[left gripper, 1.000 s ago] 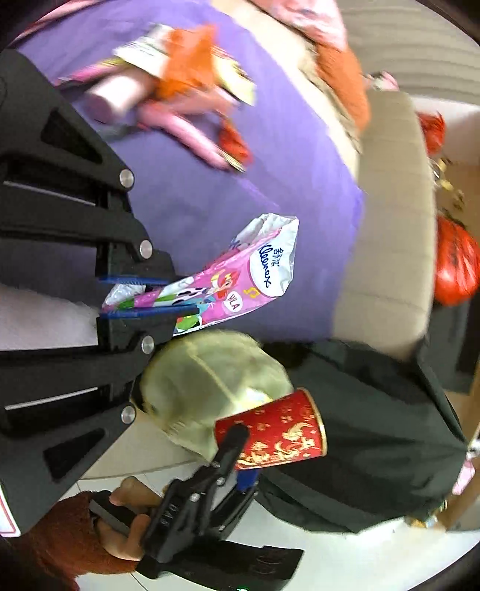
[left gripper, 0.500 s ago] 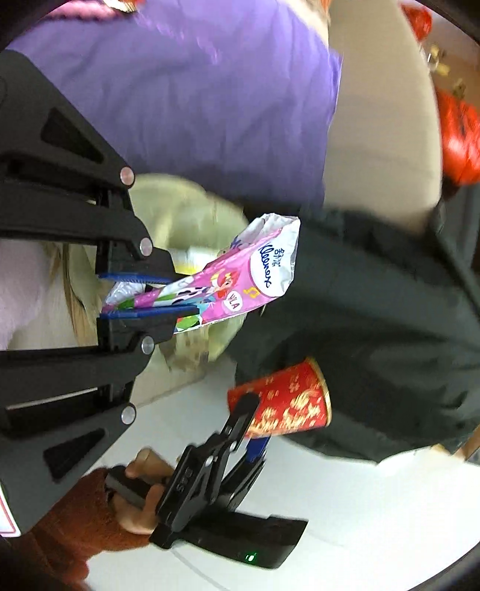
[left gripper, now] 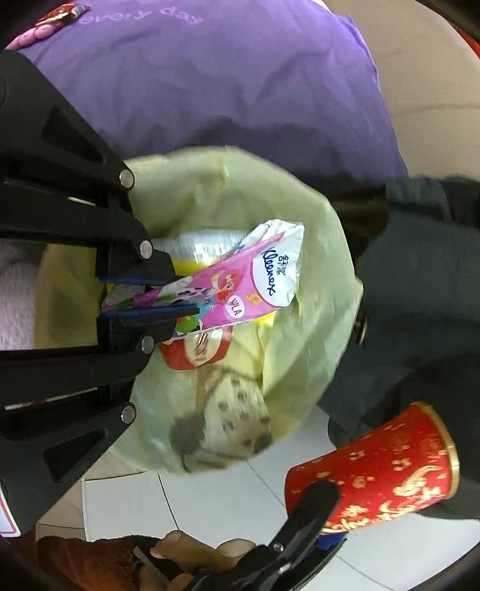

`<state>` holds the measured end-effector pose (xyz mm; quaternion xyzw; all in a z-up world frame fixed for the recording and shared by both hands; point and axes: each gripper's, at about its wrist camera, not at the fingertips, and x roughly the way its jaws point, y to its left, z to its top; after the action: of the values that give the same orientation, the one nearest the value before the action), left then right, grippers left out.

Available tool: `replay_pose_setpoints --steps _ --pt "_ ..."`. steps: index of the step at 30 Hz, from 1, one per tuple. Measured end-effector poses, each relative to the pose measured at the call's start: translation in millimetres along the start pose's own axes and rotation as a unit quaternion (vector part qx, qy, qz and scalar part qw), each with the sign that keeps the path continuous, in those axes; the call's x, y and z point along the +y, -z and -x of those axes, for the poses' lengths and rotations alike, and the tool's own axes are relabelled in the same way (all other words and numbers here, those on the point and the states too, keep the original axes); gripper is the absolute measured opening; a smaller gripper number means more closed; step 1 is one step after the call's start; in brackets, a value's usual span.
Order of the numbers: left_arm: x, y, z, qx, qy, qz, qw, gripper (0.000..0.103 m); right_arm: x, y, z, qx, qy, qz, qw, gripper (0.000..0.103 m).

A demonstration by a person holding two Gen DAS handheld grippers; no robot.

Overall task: Collect trash
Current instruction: 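Carry the tissue pack and red cup to the yellow bag and release both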

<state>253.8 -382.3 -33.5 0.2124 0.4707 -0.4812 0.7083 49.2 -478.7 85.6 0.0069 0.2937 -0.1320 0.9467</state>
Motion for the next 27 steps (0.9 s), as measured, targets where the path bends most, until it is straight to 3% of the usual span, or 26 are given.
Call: replay_pose_setpoints --steps 5,14,18,22,27 --pt "12 13 16 -0.015 0.017 0.009 0.9997 0.008 16 5 -22 0.018 -0.022 0.014 1.000 0.056" --pt "19 22 32 -0.045 0.060 0.029 0.9968 0.010 28 14 -39 0.038 -0.014 0.015 0.999 0.056" --pt "26 24 44 -0.063 0.100 0.055 0.9915 0.035 27 16 -39 0.041 -0.005 0.008 0.999 0.058" --pt "25 26 59 -0.082 0.084 0.061 0.9912 0.039 33 18 -28 0.026 0.006 0.023 0.999 0.062" --pt "31 43 83 -0.119 0.029 0.090 0.9885 0.039 47 15 -16 0.020 0.006 0.025 0.999 0.062"
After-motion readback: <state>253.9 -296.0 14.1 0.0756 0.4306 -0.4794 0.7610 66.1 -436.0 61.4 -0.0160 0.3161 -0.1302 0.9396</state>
